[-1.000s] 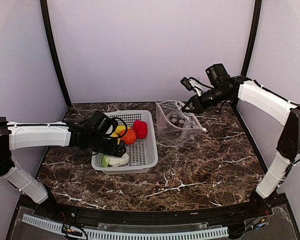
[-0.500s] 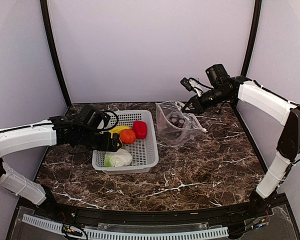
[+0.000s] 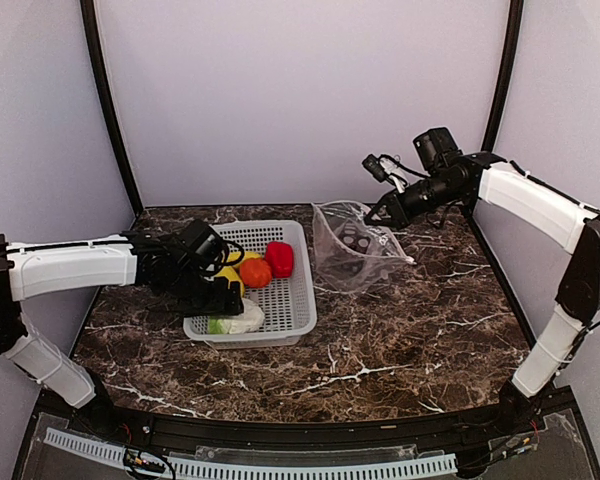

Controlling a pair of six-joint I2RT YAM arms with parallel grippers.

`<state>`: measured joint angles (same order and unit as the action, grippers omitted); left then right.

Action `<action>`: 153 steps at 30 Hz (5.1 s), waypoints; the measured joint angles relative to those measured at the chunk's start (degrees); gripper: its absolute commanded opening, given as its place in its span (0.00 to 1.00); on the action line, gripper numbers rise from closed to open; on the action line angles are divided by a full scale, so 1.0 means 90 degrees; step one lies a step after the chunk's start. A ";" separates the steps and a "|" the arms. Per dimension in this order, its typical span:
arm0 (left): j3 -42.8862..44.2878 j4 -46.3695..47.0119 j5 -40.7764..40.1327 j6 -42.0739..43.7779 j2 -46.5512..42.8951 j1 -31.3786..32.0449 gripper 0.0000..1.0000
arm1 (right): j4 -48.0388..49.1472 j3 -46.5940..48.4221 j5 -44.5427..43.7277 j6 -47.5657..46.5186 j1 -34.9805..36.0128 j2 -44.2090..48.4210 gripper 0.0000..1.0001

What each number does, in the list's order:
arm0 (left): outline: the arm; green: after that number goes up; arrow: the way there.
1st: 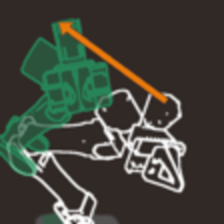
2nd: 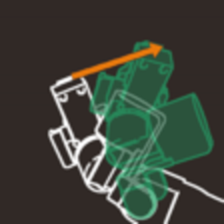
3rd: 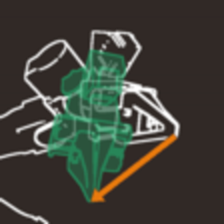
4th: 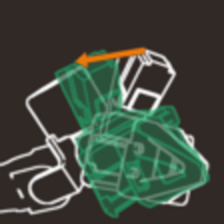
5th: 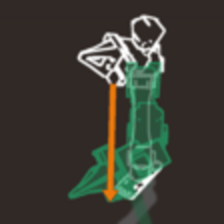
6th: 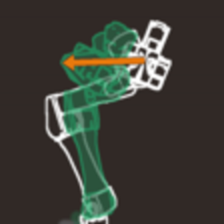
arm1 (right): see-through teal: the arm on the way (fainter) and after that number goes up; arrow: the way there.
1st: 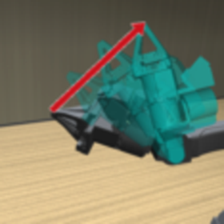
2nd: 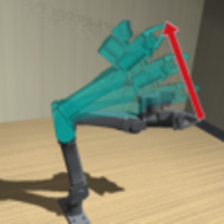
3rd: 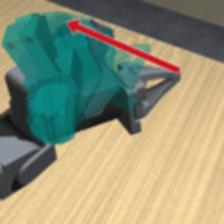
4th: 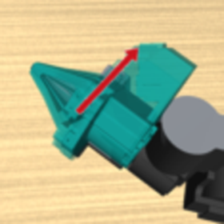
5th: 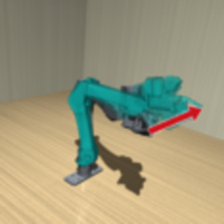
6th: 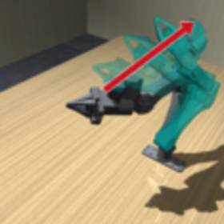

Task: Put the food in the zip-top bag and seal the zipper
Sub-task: Pick up the fake vegetable from the bin, then place the fake vegetable in the zipper food storage bag.

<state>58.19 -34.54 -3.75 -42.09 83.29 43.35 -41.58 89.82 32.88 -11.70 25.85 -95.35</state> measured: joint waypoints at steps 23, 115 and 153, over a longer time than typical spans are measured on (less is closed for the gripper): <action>0.0481 0.1047 0.0709 -0.0342 0.1447 -0.0005 0.75 | 0.0000 -0.0085 0.0090 -0.0002 0.0002 0.0097 0.00; 0.1790 0.3728 0.0571 0.0075 0.1081 0.1375 0.34 | -0.1586 0.1851 -0.1904 -0.0505 0.1899 0.0221 0.00; 0.5389 0.2681 0.1984 -0.1936 0.3670 0.0403 0.52 | -0.1355 0.1972 -0.1734 -0.0131 0.0903 0.0189 0.00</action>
<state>106.69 -10.41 14.11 -59.51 116.31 46.98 -53.78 107.57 17.28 -12.88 33.98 -93.65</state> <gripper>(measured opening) 0.468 0.005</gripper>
